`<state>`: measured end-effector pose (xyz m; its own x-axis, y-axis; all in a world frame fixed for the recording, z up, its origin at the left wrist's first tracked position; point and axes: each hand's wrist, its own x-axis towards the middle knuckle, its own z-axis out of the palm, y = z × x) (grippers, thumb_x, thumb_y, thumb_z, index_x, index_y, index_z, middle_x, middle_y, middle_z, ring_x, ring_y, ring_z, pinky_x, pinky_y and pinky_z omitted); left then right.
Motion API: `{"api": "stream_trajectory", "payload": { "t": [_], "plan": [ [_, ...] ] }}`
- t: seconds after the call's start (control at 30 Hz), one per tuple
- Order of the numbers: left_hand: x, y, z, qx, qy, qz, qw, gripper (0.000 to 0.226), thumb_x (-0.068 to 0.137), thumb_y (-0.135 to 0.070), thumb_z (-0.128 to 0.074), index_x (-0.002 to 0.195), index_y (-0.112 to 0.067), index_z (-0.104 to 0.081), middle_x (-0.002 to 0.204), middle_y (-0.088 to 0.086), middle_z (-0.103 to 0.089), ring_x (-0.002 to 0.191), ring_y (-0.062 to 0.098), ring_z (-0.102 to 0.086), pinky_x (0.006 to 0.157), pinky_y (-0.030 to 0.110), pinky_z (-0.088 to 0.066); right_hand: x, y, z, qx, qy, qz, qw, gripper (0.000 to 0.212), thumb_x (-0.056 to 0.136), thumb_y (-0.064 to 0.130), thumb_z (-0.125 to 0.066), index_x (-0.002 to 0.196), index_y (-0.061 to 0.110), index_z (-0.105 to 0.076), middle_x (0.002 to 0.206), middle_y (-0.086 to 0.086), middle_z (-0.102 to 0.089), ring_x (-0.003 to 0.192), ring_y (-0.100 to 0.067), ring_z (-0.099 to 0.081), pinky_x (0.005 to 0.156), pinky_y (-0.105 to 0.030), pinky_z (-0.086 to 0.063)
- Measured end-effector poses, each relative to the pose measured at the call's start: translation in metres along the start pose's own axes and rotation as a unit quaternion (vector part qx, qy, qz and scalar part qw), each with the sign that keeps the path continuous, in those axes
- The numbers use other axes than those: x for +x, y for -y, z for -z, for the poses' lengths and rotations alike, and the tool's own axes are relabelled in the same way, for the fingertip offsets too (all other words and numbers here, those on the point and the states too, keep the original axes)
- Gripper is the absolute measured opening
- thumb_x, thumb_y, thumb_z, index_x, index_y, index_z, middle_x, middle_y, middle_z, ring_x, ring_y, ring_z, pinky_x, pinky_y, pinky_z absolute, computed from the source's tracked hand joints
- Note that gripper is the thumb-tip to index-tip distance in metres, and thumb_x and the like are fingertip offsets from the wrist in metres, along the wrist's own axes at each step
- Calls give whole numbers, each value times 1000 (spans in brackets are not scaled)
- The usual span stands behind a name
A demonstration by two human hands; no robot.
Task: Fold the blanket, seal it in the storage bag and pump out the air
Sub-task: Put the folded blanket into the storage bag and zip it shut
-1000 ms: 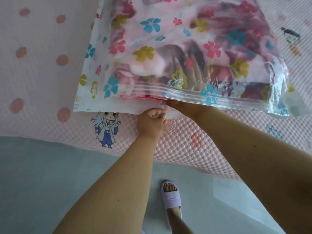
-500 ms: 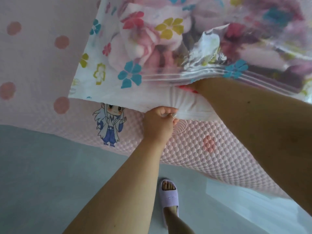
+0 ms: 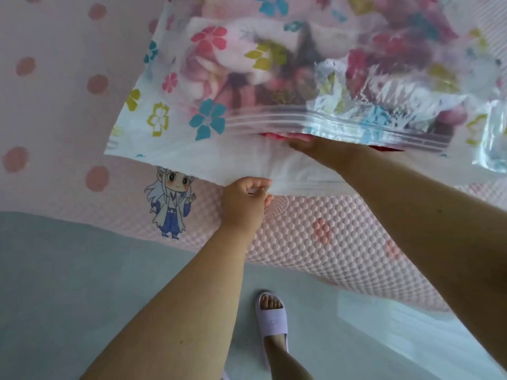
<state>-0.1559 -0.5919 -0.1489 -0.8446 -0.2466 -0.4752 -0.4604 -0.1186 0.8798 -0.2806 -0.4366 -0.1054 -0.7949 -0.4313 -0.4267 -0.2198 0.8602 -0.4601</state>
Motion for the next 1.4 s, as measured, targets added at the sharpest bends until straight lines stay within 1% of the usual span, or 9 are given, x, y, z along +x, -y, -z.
{"api": "stream_trajectory", "payload": {
  "t": [0.1,0.5,0.67,0.77,0.93,1.07,1.17,1.27,1.4],
  "plan": [
    [-1,-3,-3,-1,-8,7,1000,23,91,-2,-61,79,-20,-67,72,3,-67,63,11,-65,59,15,-54,-23,-33,7,-59,-147,-28,987,37,96,52,-46,125,31,-59,136,4,-55,121,-22,-52,111,-45,-36],
    [-16,-27,-8,-19,-20,54,998,16,91,6,-56,99,-4,-66,75,8,-63,63,13,-61,52,14,-54,-53,-44,34,-279,-189,-126,933,76,89,73,-13,149,28,-28,156,-6,-29,143,-29,-23,117,-45,-16],
    [-29,-40,-7,34,-31,108,993,14,91,-11,-63,105,-10,-65,59,5,-65,39,12,-56,37,18,-37,-79,-38,11,126,-190,-77,971,73,87,68,-43,137,16,-49,134,-17,-54,121,-37,-52,102,-49,-40],
    [-42,-64,-11,120,10,37,992,20,88,-11,-64,108,-12,-67,63,4,-63,38,9,-51,37,17,-35,-103,-33,8,-171,-195,-111,959,64,92,58,-47,135,11,-51,133,-18,-56,123,-37,-50,102,-44,-36],
    [-84,-130,-31,261,176,-222,923,21,80,-13,-55,92,-17,-72,61,-4,-63,50,8,-56,50,19,-47,-146,-18,-14,-111,-434,148,882,25,88,27,-56,79,8,-70,65,-5,-64,57,-28,-62,49,-31,-49],
    [-68,-201,-45,306,-44,-427,850,20,86,-18,-50,82,-13,-69,69,-5,-59,65,11,-53,59,22,-43,-139,-15,43,-93,-520,107,842,20,87,18,-54,72,7,-62,61,-4,-58,54,-26,-57,50,-29,-37],
    [-20,-243,-50,462,-166,-365,791,30,93,-26,-44,109,-12,-65,110,8,-60,103,25,-50,82,35,-41,-113,-13,96,-65,-504,6,861,28,90,28,-44,88,7,-63,82,-9,-65,75,-30,-61,58,-29,-38],
    [34,-255,-55,606,-112,-239,751,48,98,-37,-34,143,-22,-40,151,12,-32,140,32,-23,115,47,-19,-71,-14,134,-70,-409,-68,907,36,94,32,-43,122,13,-56,122,-8,-58,115,-29,-50,85,-36,-41],
    [80,-231,-58,720,-22,-122,683,61,95,-61,-18,150,-44,1,161,2,9,147,33,11,112,63,8,-7,-19,158,-149,-252,-82,953,56,97,52,-31,149,33,-26,160,-1,-18,147,-23,-12,118,-47,-14]
  ]
}}
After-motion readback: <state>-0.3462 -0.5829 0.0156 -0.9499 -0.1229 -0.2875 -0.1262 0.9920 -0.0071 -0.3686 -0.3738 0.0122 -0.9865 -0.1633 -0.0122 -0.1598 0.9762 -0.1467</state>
